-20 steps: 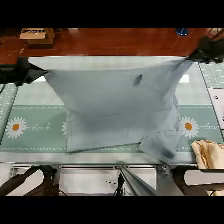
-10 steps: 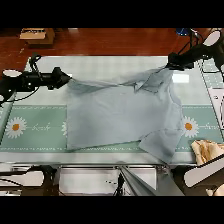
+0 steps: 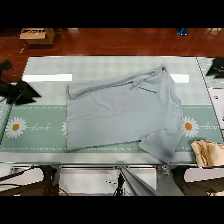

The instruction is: Fold the shirts.

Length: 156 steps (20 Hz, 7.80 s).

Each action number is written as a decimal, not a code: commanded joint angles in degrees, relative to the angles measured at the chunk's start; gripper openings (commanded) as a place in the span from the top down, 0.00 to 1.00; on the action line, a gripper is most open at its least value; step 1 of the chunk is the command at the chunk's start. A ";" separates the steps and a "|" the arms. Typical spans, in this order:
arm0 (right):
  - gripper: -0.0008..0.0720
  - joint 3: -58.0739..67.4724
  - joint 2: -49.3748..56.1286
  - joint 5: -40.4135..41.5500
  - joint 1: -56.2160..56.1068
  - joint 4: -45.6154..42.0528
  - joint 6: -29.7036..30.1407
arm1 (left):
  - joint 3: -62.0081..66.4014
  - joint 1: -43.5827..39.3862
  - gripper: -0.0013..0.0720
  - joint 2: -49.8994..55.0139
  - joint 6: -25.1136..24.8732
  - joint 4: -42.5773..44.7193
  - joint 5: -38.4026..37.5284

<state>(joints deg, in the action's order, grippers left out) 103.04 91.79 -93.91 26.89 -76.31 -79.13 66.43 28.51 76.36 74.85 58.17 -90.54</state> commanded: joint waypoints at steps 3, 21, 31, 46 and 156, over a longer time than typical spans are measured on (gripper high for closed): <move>0.33 -19.45 -10.64 3.26 11.63 12.81 3.91 | -26.32 4.31 0.30 -11.34 -2.75 3.23 -3.19; 0.33 -22.82 -12.02 4.26 11.91 14.86 4.48 | -42.03 -13.40 0.30 -2.99 -5.22 -8.57 19.61; 0.33 -25.44 -12.00 4.39 15.21 9.60 4.90 | -41.40 -19.61 0.95 2.03 -7.69 -13.46 22.38; 0.33 -56.94 -11.93 16.02 15.54 11.37 13.92 | -41.40 -19.61 0.95 1.97 -18.88 -26.84 23.06; 0.45 -20.15 -10.82 0.44 -0.55 3.45 3.19 | -22.75 -4.66 0.42 -11.45 -5.25 4.72 2.64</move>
<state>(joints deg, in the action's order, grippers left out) 92.84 87.94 -97.03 20.03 -79.55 -78.70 55.81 17.96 72.03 73.30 67.22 -86.32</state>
